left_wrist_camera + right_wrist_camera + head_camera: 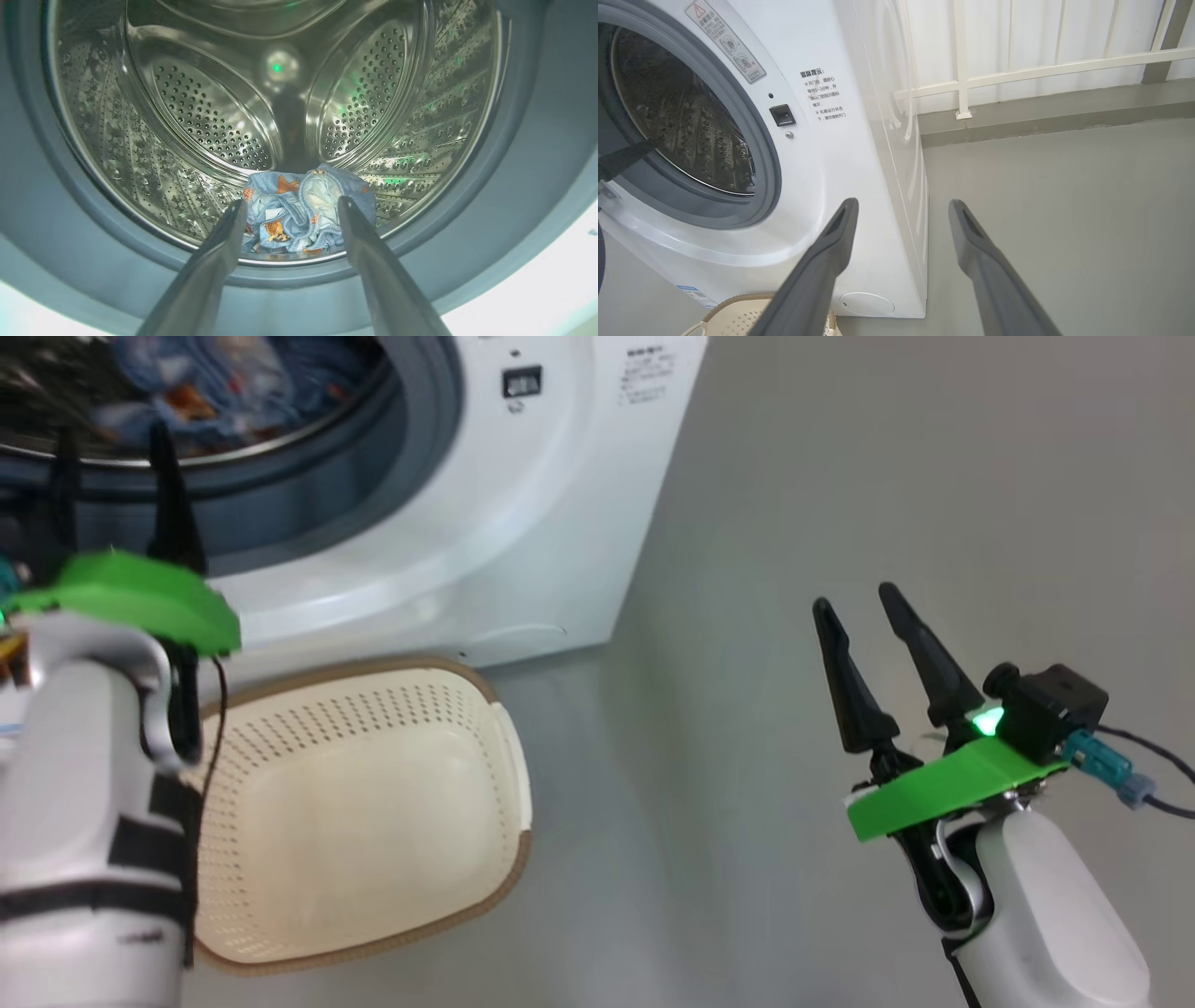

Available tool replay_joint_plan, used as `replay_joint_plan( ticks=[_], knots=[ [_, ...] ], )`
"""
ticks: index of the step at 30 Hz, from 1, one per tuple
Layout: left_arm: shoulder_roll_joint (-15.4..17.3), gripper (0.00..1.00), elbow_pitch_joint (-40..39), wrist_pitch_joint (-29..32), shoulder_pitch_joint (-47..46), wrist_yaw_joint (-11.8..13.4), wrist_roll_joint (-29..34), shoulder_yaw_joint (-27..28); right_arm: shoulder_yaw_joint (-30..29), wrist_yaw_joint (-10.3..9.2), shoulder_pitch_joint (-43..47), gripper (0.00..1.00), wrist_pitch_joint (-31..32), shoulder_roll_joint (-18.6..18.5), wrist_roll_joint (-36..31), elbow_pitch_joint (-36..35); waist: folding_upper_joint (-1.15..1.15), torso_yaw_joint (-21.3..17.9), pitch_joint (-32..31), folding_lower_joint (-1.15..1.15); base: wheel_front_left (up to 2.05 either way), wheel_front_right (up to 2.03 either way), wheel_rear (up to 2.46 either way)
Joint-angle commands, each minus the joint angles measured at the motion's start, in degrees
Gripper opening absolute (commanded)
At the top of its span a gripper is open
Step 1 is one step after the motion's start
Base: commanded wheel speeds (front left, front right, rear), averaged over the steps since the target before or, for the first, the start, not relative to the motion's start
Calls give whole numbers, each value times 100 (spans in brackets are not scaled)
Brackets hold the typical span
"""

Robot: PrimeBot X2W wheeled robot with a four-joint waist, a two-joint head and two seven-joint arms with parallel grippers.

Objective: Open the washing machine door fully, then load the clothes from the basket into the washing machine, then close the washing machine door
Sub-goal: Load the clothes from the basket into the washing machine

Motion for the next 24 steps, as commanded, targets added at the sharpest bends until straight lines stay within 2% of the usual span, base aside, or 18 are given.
replay_joint_plan(
  ticks=[1, 14, 24],
  knots=[
    [162, 100, -284, -18, 249, -38, -39, 169, 124, 9, 182, 100, -27, -53, -52, -91, 0, 351, -436, 0, 0, 0, 0],
    [-14, 100, -1543, -18, 2043, -177, -124, 536, 202, 9, 558, 100, -27, -251, 1, 40, 0, 782, -1286, 0, 0, 0, 0],
    [-125, 100, -2453, -18, 3201, -190, -176, 759, 217, 9, 769, 100, -27, -328, 32, 58, 0, 1002, -1639, 0, 0, 0, 0]
  ],
)
